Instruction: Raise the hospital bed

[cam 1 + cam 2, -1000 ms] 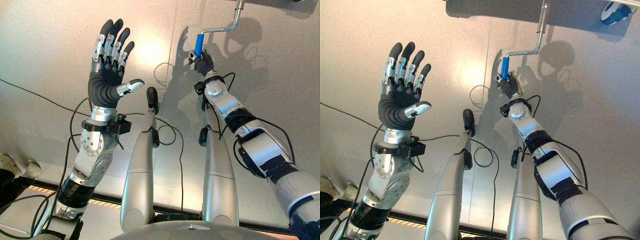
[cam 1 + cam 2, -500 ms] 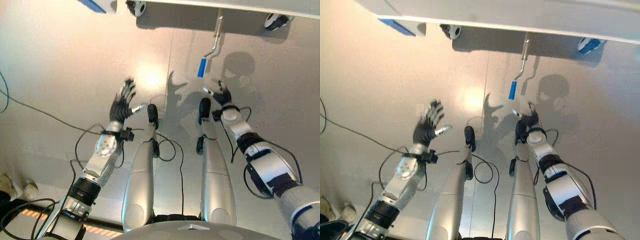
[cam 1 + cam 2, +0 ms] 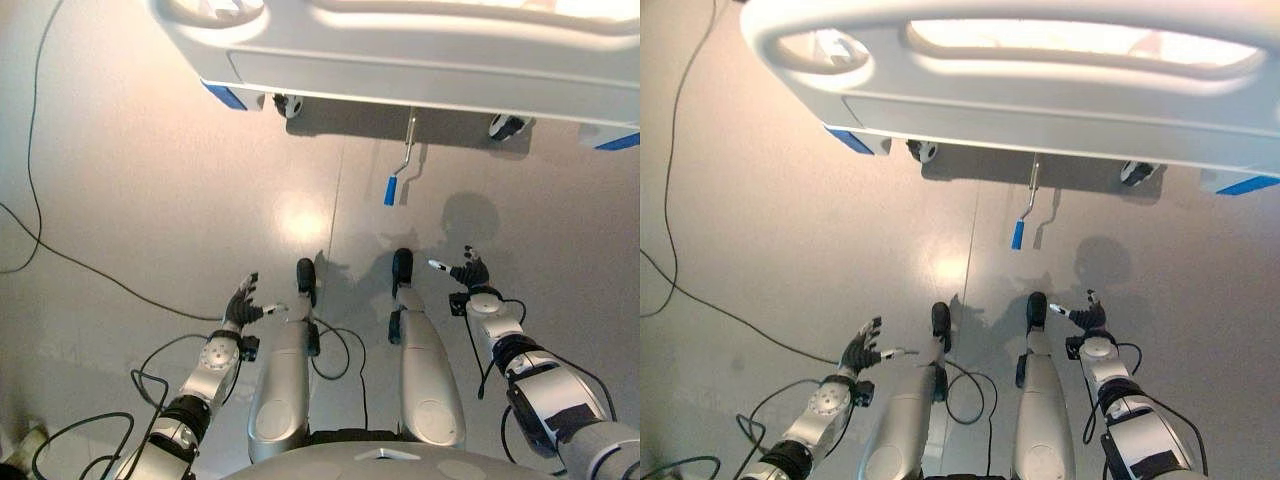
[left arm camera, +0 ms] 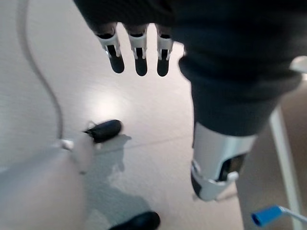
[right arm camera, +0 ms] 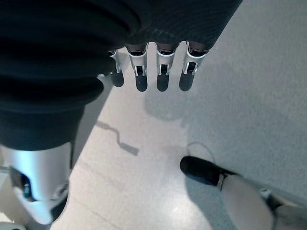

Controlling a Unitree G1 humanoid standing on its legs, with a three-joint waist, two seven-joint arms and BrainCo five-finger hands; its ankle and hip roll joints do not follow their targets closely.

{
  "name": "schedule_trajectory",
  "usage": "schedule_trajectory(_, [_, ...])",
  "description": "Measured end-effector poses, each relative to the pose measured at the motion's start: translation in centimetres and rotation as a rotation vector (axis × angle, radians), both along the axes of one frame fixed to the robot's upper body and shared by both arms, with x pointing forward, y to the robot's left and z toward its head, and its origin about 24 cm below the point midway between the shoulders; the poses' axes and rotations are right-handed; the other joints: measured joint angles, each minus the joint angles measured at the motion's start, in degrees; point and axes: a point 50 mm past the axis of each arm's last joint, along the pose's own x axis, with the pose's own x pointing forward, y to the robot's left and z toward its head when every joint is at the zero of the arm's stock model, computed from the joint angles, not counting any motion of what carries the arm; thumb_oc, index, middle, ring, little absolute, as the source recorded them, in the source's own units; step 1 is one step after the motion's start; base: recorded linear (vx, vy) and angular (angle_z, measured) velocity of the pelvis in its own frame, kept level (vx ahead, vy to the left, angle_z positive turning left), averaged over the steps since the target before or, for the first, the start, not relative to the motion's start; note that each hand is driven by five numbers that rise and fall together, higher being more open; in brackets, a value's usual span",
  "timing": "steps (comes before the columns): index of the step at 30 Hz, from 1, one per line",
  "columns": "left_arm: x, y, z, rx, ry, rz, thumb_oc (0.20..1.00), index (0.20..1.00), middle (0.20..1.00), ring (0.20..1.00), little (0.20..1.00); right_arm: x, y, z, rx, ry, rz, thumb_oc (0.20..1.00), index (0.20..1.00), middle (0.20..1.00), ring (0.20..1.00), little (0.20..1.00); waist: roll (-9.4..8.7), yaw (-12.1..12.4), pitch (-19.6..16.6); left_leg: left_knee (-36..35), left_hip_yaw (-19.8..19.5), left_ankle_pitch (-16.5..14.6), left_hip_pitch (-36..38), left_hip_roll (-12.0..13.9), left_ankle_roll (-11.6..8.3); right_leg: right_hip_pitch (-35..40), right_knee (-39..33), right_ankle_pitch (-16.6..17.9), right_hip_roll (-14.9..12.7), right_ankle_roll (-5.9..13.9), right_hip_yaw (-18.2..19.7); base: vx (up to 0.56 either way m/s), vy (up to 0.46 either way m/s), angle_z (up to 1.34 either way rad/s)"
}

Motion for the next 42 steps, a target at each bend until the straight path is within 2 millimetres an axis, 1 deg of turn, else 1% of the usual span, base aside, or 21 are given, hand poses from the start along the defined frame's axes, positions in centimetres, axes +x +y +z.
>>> schedule_trajectory(1, [-0.3,0.1,-0.3,0.009,0.019,0.002,1.000,1.000,1.000,1.000,1.000,-0.5,-0.1,-0.4,0.004,0.015,-0.004,1.000,1.000,1.000,1.000,1.000,0.07,0.00,-0.23,-0.40,-0.13,0.02,1.05,0.19,-0.03,1.21,-0.56,0.02,0.12,0.01,-0.27,0.11,-0.092,0.18])
schedule_trajectory(2, [-1.2,0.4,-1.1,0.035,0.068,0.000,1.000,1.000,1.000,1.000,1.000,-2.2,-0.4,-1.7,0.012,0.064,-0.008,1.000,1.000,1.000,1.000,1.000,0.27,-0.03,-1.72,-1.13,-0.27,-0.01,2.78,0.49,-0.16,3.63,-1.73,-0.05,0.34,-0.07,-1.16,0.08,-0.055,0.14])
schedule_trajectory(4, [-2.7,0.6,-2.0,0.033,0.115,-0.001,1.000,1.000,1.000,1.000,1.000,-4.5,-0.8,-3.2,0.019,0.132,-0.020,1.000,1.000,1.000,1.000,1.000,0.23,-0.03,-6.14,-1.89,-0.47,-0.11,3.15,0.76,-0.31,4.21,-2.75,-0.10,0.59,-0.12,-1.47,0.12,-0.063,0.09])
schedule_trajectory(6, [-3.1,0.5,-2.3,0.031,0.140,-0.008,1.000,1.000,1.000,1.000,1.000,-5.8,-1.2,-4.0,0.030,0.163,-0.039,1.000,1.000,1.000,1.000,1.000,0.14,-0.36,-7.14,-2.76,-0.41,0.20,6.00,0.82,-0.47,7.66,-4.41,0.01,0.76,-0.03,-2.11,0.07,-0.024,0.08])
schedule_trajectory(7, [-3.4,0.4,-2.5,0.023,0.150,-0.004,1.000,1.000,1.000,1.000,1.000,-7.1,-1.3,-4.7,0.047,0.189,-0.055,1.000,1.000,1.000,1.000,1.000,-0.01,-0.38,-8.34,-3.36,-0.59,0.08,8.59,0.84,-0.59,10.74,-5.76,-0.03,0.87,0.06,-2.60,0.07,-0.009,0.07])
schedule_trajectory(8, [-3.6,0.4,-2.7,0.021,0.157,-0.004,1.000,1.000,1.000,1.000,1.000,-7.8,-1.2,-5.1,0.053,0.210,-0.058,1.000,1.000,1.000,1.000,1.000,-0.46,-0.71,-9.86,-3.73,-0.55,-0.12,9.22,0.95,-0.66,11.36,-6.30,-0.13,0.95,0.14,-2.60,0.09,-0.001,0.01])
schedule_trajectory(9, [-4.3,0.7,-2.9,0.021,0.173,0.004,1.000,1.000,1.000,1.000,1.000,-8.7,-0.9,-5.7,0.069,0.233,-0.056,1.000,1.000,1.000,1.000,1.000,-1.12,-0.99,-12.61,-4.34,-0.21,-0.35,10.19,1.12,-0.75,12.42,-7.31,-0.11,1.19,0.15,-2.57,0.10,0.020,-0.07])
schedule_trajectory(10, [-4.5,1.0,-3.0,0.022,0.183,0.013,1.000,1.000,1.000,1.000,1.000,-8.9,-0.7,-5.9,0.079,0.240,-0.055,1.000,1.000,1.000,1.000,1.000,-1.50,-1.23,-13.38,-4.84,-0.01,-0.34,11.36,1.22,-0.78,13.62,-8.01,0.02,1.39,0.17,-2.56,0.08,0.033,-0.13])
schedule_trajectory(11, [-5.0,1.4,-3.3,0.024,0.204,0.032,1.000,1.000,1.000,1.000,1.000,-9.4,-0.2,-6.4,0.098,0.256,-0.048,1.000,1.000,1.000,1.000,1.000,-2.55,-1.53,-14.66,-5.07,0.54,-0.85,13.40,1.47,-0.94,15.93,-9.40,0.27,1.67,0.12,-2.35,0.11,0.029,-0.13])
schedule_trajectory(12, [-5.3,1.5,-3.4,0.022,0.215,0.038,1.000,1.000,1.000,1.000,1.000,-10.0,0.0,-6.7,0.110,0.272,-0.042,1.000,1.000,1.000,1.000,1.000,-3.07,-1.46,-15.38,-5.09,0.76,-1.21,14.76,1.57,-1.08,17.57,-10.19,0.37,1.86,0.08,-2.24,0.11,0.021,-0.16])
schedule_trajectory(13, [-5.9,1.6,-3.7,0.020,0.231,0.039,1.000,1.000,1.000,1.000,1.000,-11.1,0.2,-7.3,0.119,0.302,-0.041,1.000,1.000,1.000,1.000,1.000,-3.78,-1.37,-18.11,-5.12,1.00,-1.83,15.40,1.82,-1.23,18.00,-10.21,-0.05,2.07,-0.04,-2.15,0.13,0.012,-0.14])
schedule_trajectory(14, [-6.4,1.7,-4.0,0.020,0.251,0.044,1.000,1.000,1.000,1.000,1.000,-12.0,0.3,-7.7,0.128,0.327,-0.040,1.000,1.000,1.000,1.000,1.000,-4.24,-1.36,-19.88,-5.15,1.40,-2.30,16.00,2.19,-1.36,18.46,-10.24,-0.28,2.33,-0.09,-2.02,0.07,0.009,-0.12])
schedule_trajectory(17, [-7.6,1.8,-4.6,0.028,0.300,0.050,1.000,1.000,1.000,1.000,1.000,-13.8,0.4,-8.4,0.134,0.382,-0.028,1.000,1.000,1.000,1.000,1.000,-5.26,-1.41,-21.86,-5.35,1.47,-2.89,18.14,2.70,-1.53,20.58,-10.42,-0.83,2.72,-0.33,-2.07,0.11,-0.006,-0.04])
schedule_trajectory(18, [-8.5,2.0,-5.0,0.037,0.340,0.053,1.000,1.000,1.000,1.000,1.000,-15.0,0.5,-8.9,0.148,0.413,-0.038,1.000,1.000,1.000,1.000,1.000,-5.57,-1.36,-22.81,-5.43,1.47,-3.46,19.34,2.96,-1.54,21.85,-10.50,-1.15,2.82,-0.45,-2.20,0.05,-0.002,-0.01])
schedule_trajectory(19, [-9.1,2.2,-5.3,0.035,0.365,0.070,1.000,1.000,1.000,1.000,1.000,-16.0,0.5,-9.2,0.156,0.436,-0.048,1.000,1.000,1.000,1.000,1.000,-5.68,-1.45,-23.64,-5.43,1.50,-3.73,20.15,3.19,-1.63,22.60,-10.52,-1.42,3.01,-0.52,-2.20,0.04,-0.001,-0.01])
schedule_trajectory(22, [-10.6,2.3,-5.8,0.034,0.407,0.084,1.000,1.000,1.000,1.000,1.000,-17.9,0.4,-9.7,0.167,0.481,-0.063,1.000,1.000,1.000,1.000,1.000,-5.64,-1.40,-25.79,-5.42,1.55,-3.84,20.55,3.43,-1.69,22.86,-10.51,-1.55,3.29,-0.70,-2.20,0.00,0.000,0.00])
schedule_trajectory(25, [-11.6,1.8,-6.2,0.018,0.436,0.088,1.000,1.000,1.000,1.000,1.000,-18.6,0.4,-9.9,0.174,0.496,-0.064,1.000,1.000,1.000,1.000,1.000,-5.08,-1.40,-26.47,-5.45,1.91,-3.91,21.10,3.59,-1.77,23.56,-10.52,-1.60,3.46,-0.80,-2.04,0.00,0.017,-0.06])
schedule_trajectory(29, [-12.7,1.5,-6.7,0.010,0.478,0.095,1.000,1.000,1.000,1.000,1.000,-18.7,0.6,-9.9,0.177,0.499,-0.064,1.000,1.000,1.000,1.000,1.000,-4.25,-1.41,-27.75,-5.46,2.19,-3.94,21.90,3.91,-1.81,23.62,-10.51,-1.69,3.62,-1.01,-1.75,0.01,0.015,-0.05])
schedule_trajectory(33, [-12.7,1.3,-6.8,0.006,0.478,0.094,1.000,1.000,1.000,1.000,1.000,-18.7,0.7,-10.0,0.179,0.499,-0.062,1.000,1.000,1.000,1.000,1.000,-4.18,-1.42,-28.34,-5.46,2.21,-3.95,21.90,4.01,-1.83,23.83,-10.52,-1.67,3.70,-1.06,-1.66,0.02,0.009,0.00])
schedule_trajectory(39, [-12.6,0.5,-6.9,-0.015,0.478,0.092,1.000,1.000,1.000,1.000,1.000,-18.7,1.7,-10.2,0.204,0.501,-0.057,1.000,1.000,1.000,1.000,1.000,-4.39,-1.45,-28.58,-5.42,2.37,-4.07,22.83,3.88,-1.96,24.59,-10.52,-1.53,3.67,-0.85,-1.47,0.01,0.003,0.00])
schedule_trajectory(42, [-12.4,0.5,-6.9,-0.015,0.472,0.092,1.000,1.000,1.000,1.000,1.000,-18.5,2.0,-10.3,0.211,0.497,-0.053,1.000,1.000,1.000,1.000,1.000,-4.52,-1.45,-28.75,-5.45,2.82,-4.22,22.90,3.95,-1.99,24.61,-10.52,-1.65,3.69,-0.99,-1.20,0.01,0.018,-0.06])
